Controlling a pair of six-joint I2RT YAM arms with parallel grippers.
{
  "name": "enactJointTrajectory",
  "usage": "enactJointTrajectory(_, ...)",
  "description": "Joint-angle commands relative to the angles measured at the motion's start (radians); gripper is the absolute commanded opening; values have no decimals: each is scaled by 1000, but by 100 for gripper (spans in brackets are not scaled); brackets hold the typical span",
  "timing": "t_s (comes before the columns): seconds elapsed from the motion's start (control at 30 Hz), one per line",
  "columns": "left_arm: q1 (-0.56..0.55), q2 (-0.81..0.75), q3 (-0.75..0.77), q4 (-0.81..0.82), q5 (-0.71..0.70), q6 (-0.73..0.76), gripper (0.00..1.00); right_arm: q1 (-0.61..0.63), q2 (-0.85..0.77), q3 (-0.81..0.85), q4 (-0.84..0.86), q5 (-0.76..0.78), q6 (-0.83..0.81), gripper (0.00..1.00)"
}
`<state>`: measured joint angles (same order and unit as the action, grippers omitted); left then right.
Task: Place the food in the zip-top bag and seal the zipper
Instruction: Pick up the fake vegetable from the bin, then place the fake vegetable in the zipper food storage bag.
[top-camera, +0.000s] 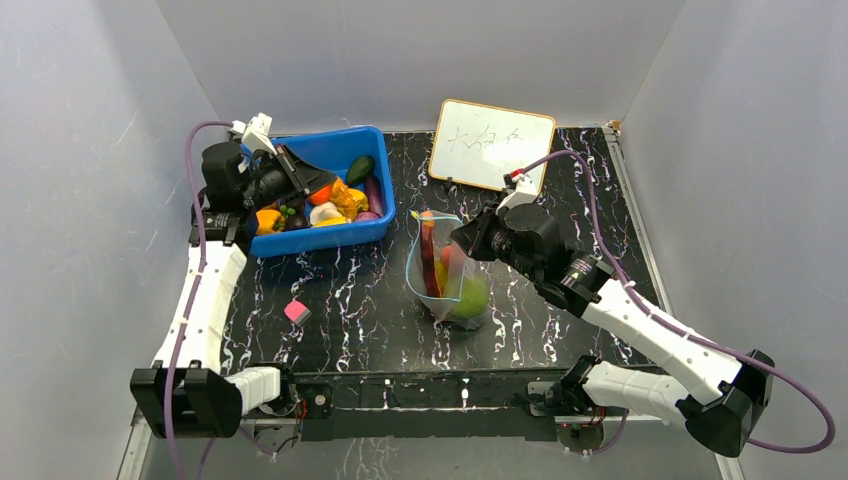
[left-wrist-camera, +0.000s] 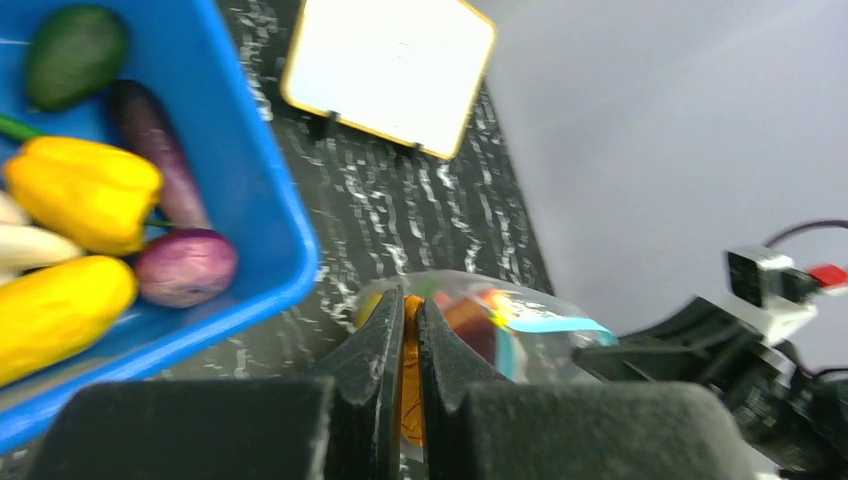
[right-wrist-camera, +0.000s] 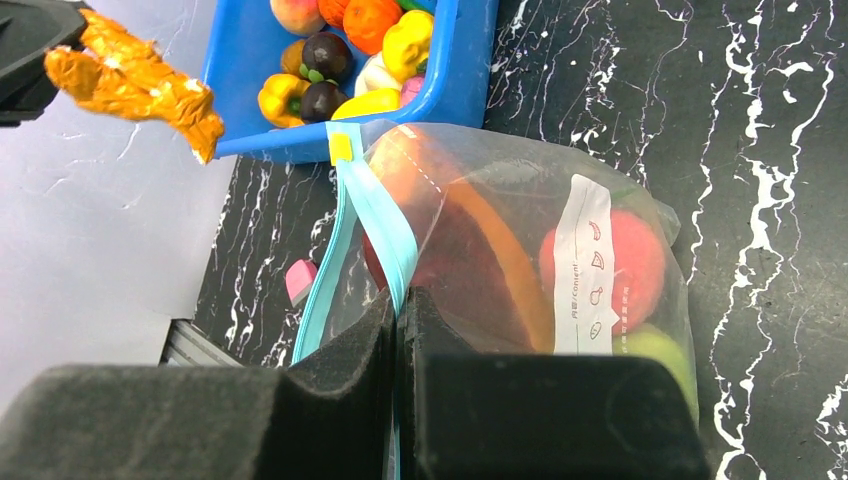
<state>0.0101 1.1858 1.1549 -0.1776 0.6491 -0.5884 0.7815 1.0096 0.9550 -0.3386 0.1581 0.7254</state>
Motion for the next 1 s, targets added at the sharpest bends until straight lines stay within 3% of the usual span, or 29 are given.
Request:
enactJointTrajectory(0.0, -82, -74, -32, 124, 68, -159, 0, 0, -9, 21, 117, 13, 40, 0)
enactJointTrajectory(0.47, -396, -69, -92, 317, -77, -302, 0, 1, -21, 0, 147, -12, 73, 0)
enactJointTrajectory(0.7, -534, -18, -137, 387, -148, -235, 0, 1, -28, -8, 162, -25, 72, 0)
enactJointTrajectory(0.97, -570, 28, -122, 366, -194, -158, 0, 0, -34, 1, 136, -33, 80, 0)
